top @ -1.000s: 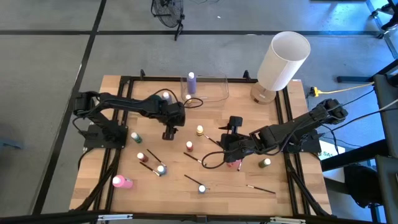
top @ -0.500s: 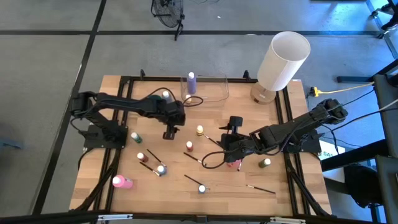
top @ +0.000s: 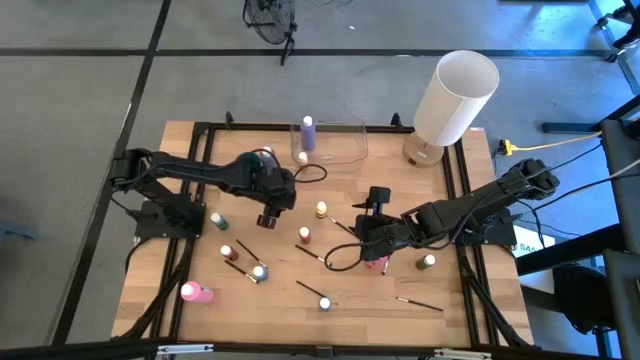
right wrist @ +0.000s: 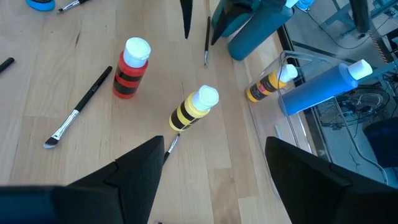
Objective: Pick & Place Paint Supplies
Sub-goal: Put the silver paint brush into the green cup
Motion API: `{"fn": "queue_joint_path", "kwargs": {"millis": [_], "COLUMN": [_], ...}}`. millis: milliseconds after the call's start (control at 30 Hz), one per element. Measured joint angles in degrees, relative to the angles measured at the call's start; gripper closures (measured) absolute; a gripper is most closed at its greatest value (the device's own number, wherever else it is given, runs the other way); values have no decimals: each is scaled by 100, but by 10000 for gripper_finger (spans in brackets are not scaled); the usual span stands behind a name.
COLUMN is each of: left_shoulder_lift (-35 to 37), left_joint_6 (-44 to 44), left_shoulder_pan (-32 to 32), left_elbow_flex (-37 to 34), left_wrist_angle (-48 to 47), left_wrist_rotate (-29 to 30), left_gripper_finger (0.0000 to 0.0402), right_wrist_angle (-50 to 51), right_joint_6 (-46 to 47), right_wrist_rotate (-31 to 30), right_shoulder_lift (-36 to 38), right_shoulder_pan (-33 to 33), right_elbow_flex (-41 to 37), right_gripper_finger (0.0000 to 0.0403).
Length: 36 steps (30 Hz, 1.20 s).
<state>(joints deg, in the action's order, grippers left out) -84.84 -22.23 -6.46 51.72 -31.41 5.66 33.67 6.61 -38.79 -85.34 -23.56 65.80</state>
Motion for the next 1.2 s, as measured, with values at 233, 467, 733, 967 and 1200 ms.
{"fn": "queue_joint_path", "kwargs": {"millis": [233,467,733,967,1200], "left_shoulder_lift": [0,0,-134,-419,-791], "left_joint_6": [-377,-792,-325,-382,-341], "left_shoulder_pan": [-1,-101,-404,-519,-573], "left_elbow_flex": [0,0,4,-2,-2], "left_wrist_angle": [30,172,181,331,333], "left_wrist_rotate": [-115,-77,-569,-542,-535], "left_gripper_finger": [215,215,215,215,215], "right_wrist_angle": [-6,-94,-100,-153,-175], "right_joint_6": [0,2,2,4,4], "right_wrist_rotate": [0,-11,4,47,55], "right_shoulder_lift": [0,0,-2,-2,-2], "right_shoulder_pan": [1,1,1,3,3], "right_elbow_flex": [0,0,0,0,0], "right_gripper_finger": [119,119,119,119,119]}}
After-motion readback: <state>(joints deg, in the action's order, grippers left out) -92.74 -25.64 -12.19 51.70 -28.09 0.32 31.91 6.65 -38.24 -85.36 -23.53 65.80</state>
